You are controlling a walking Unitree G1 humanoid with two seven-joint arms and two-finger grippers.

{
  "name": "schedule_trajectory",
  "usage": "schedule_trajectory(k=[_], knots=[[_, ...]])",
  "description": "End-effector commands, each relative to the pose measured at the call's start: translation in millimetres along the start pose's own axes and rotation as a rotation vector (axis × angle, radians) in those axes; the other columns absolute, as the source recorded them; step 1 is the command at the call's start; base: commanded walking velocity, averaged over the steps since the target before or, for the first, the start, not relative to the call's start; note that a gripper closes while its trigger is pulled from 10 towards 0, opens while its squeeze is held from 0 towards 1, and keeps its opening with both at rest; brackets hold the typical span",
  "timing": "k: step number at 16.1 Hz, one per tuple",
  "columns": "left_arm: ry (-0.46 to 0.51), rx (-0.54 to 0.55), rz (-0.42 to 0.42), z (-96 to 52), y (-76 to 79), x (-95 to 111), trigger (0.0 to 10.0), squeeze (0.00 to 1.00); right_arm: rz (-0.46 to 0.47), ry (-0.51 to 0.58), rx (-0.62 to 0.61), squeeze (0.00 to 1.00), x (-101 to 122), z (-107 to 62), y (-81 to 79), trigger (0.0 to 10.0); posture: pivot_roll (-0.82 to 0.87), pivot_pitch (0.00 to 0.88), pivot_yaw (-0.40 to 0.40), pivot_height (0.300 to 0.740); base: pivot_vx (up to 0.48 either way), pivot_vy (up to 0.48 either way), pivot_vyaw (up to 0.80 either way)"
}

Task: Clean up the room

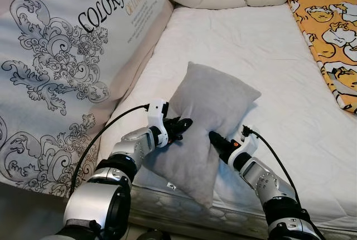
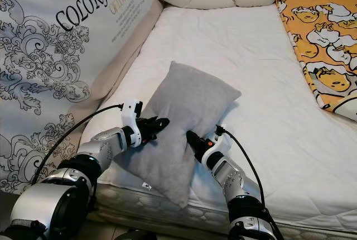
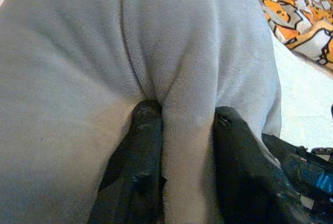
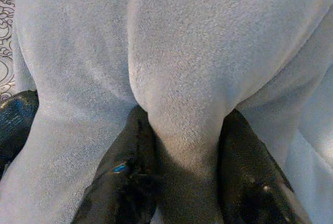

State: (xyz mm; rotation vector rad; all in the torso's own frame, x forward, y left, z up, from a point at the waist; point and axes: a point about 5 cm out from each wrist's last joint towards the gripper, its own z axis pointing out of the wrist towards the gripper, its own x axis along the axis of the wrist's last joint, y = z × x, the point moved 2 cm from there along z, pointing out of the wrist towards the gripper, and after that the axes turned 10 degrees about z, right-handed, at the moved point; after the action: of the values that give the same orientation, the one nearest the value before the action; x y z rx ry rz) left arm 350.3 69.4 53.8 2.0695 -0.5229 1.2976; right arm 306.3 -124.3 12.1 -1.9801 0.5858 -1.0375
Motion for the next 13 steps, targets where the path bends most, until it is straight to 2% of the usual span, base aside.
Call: schedule_trajectory(k=[1, 3, 6, 7, 8, 9, 10, 13], knots=[[-0.076, -0.022, 0.005, 1.8, 7.5, -18, 0.0, 0.0, -0.007, -0.001, 0.035, 0.0, 2, 7.0, -12.9, 0.0, -0.14, 0.0, 0.138, 0.74, 0.0, 0.0, 0.0], [-0.06, -0.016, 0.019, 3.6, 8.3, -12, 0.0, 0.0, 0.001, 0.028, 0.039, 0.0, 8, 8.1, -18.0, 0.0, -0.14, 0.0, 0.138, 0.74, 0.0, 0.0, 0.0], [-0.018, 0.011, 0.093, 3.5, 5.6, 1, 0.0, 0.0, -0.089, 0.086, 0.055, 0.0, 20, 9.3, -30.3, 0.0, -0.14, 0.0, 0.138, 0.74, 0.0, 0.0, 0.0], [0.026, 0.003, 0.127, 2.7, 6.2, 12, 0.0, 0.0, -0.118, 0.121, 0.078, 0.0, 27, 9.4, -40.1, 0.0, -0.13, 0.0, 0.135, 0.74, 0.0, 0.0, 0.0], [0.061, 0.02, 0.221, 0.8, 6.5, 27, 0.0, 0.0, -0.132, 0.165, 0.114, 0.0, 35, 7.4, -53.9, 0.0, -0.12, 0.0, 0.127, 0.74, 0.0, 0.0, 0.0], [0.084, 0.037, 0.237, 0.1, 7.1, 34, 0.0, 0.0, -0.156, 0.181, 0.124, 0.0, 39, 5.5, -59.3, 0.0, -0.12, 0.0, 0.127, 0.74, 0.0, 0.0, 0.0], [0.152, 0.061, 0.288, -4.2, 11.0, 54, 0.0, 0.0, -0.231, 0.222, 0.14, 0.0, 44, -1.7, -72.5, 0.0, -0.11, 0.0, 0.115, 0.74, 0.0, 0.0, 0.0], [0.237, 0.099, 0.364, -16.9, 19.0, 77, 0.0, 0.0, -0.28, 0.329, 0.141, 0.0, 57, -17.8, -87.2, 0.0, -0.11, 0.0, 0.114, 0.74, 0.0, 0.0, 0.0]])
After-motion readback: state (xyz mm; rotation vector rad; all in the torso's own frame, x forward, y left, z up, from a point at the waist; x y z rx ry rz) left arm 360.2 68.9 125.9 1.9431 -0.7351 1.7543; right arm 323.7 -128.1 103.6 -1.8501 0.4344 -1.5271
